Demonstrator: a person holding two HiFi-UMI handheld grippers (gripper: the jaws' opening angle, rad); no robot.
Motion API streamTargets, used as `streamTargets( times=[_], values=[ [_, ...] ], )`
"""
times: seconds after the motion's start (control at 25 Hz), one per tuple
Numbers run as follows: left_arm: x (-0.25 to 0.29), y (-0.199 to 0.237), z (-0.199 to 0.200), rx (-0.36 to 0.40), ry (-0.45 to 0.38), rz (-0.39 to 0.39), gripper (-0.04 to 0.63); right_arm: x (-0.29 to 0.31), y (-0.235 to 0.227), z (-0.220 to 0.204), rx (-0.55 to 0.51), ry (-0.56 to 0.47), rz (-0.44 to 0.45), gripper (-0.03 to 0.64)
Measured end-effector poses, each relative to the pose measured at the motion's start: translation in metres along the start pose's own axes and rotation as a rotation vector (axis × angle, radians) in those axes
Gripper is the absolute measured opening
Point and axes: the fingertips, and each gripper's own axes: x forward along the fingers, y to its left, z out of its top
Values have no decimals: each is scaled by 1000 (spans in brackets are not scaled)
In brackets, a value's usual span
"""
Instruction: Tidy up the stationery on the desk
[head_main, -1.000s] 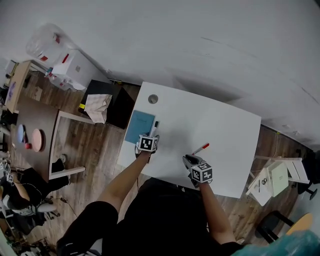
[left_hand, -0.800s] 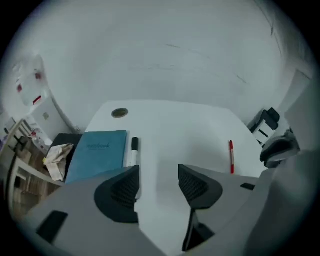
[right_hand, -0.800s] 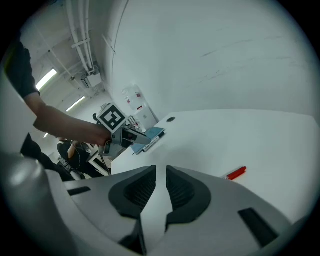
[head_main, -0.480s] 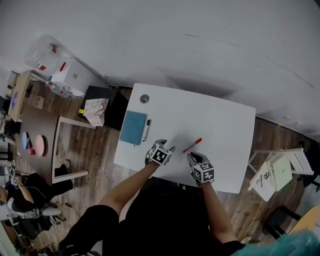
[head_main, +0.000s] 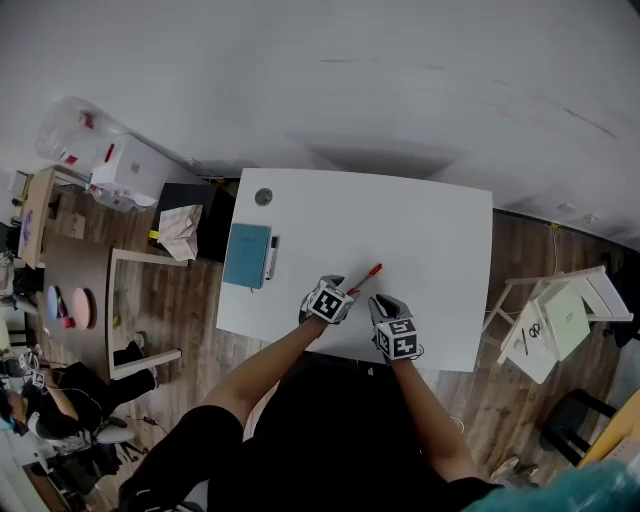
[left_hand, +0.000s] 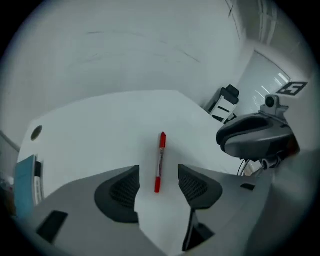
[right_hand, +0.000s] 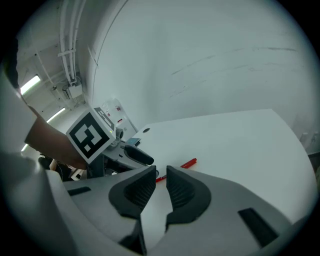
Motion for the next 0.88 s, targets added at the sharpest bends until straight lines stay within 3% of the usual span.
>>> streamTargets(
  times=[0.2,0.48,0.68,0.88],
  values=[
    [9,-11,10,0,-4,-2,236,-11,-9,-3,117,-47,38,78],
    [25,-19,20,56,37,-10,236,-19,-14,-8,157,-44,69,78],
    [36,-19,25,40,48,-20,233,-23,-17,-18,174,-28,73,77],
    [43,-21,25,75,84,-23,186,-29,-24,-22,184,-37,81,63]
  ],
)
